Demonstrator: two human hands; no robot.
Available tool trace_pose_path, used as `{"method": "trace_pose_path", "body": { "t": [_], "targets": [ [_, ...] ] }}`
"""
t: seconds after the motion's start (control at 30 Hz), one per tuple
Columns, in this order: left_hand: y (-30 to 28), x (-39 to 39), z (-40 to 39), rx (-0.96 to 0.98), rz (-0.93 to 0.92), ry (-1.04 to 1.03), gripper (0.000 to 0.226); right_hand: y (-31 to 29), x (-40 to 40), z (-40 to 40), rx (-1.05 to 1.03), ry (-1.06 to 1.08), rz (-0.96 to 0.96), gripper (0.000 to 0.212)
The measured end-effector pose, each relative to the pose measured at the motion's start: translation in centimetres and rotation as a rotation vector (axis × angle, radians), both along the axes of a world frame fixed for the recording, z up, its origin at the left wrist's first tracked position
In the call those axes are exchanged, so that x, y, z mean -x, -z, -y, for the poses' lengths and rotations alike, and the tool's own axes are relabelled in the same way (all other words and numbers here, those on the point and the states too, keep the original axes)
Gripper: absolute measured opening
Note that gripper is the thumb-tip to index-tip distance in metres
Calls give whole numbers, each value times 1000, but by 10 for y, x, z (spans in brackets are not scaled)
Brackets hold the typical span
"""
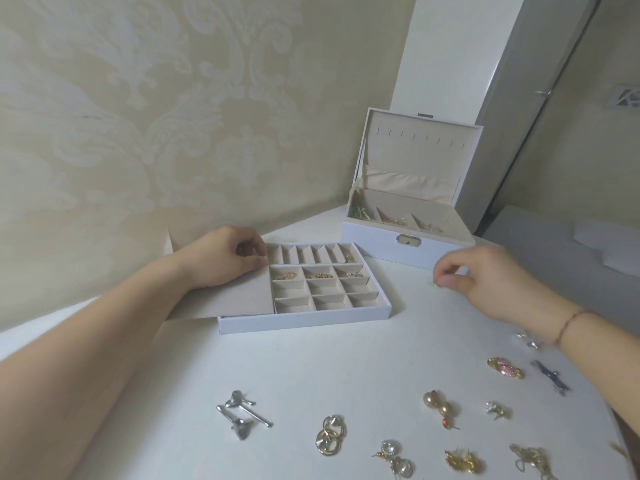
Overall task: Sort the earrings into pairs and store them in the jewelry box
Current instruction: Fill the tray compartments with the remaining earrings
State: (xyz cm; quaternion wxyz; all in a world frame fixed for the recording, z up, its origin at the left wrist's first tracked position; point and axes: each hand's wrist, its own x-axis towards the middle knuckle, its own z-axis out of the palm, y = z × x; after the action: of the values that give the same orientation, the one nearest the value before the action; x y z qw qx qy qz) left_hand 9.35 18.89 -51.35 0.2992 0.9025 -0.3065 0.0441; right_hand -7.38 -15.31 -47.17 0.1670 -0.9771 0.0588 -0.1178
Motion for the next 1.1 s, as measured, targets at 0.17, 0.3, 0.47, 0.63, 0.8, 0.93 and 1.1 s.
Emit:
{"method": "trace_pose_path", "body": {
  "t": [0.17, 0.3, 0.47, 0.63, 0.8, 0.93, 1.1],
  "targets": [
    [-1, 2, 0, -9, 3, 1, 5, -15, -51, -56, -451, -68, 112, 12],
    [-1, 1, 0, 1, -9, 1, 4, -8, -82, -85, -619, -42, 40, 6],
    [-3, 2, 0, 4, -18, 2, 6, 4, -100, -87, -642, 15, -53, 11],
    [-2, 2, 0, 10, -19, -1, 6, 5, -95, -80, -676, 19, -61, 10],
    [-3, 2, 0, 9, -20, -1, 6, 1, -82, -67, -713, 29, -35, 12],
    [-3, 2, -1, -2, -24, -5, 6, -9, -63, -40, -721, 77, 28, 11],
    [-3, 3, 0, -18, -7, -25, 3, -24, -12, 12, -565, 127, 1, 9]
  ]
}}
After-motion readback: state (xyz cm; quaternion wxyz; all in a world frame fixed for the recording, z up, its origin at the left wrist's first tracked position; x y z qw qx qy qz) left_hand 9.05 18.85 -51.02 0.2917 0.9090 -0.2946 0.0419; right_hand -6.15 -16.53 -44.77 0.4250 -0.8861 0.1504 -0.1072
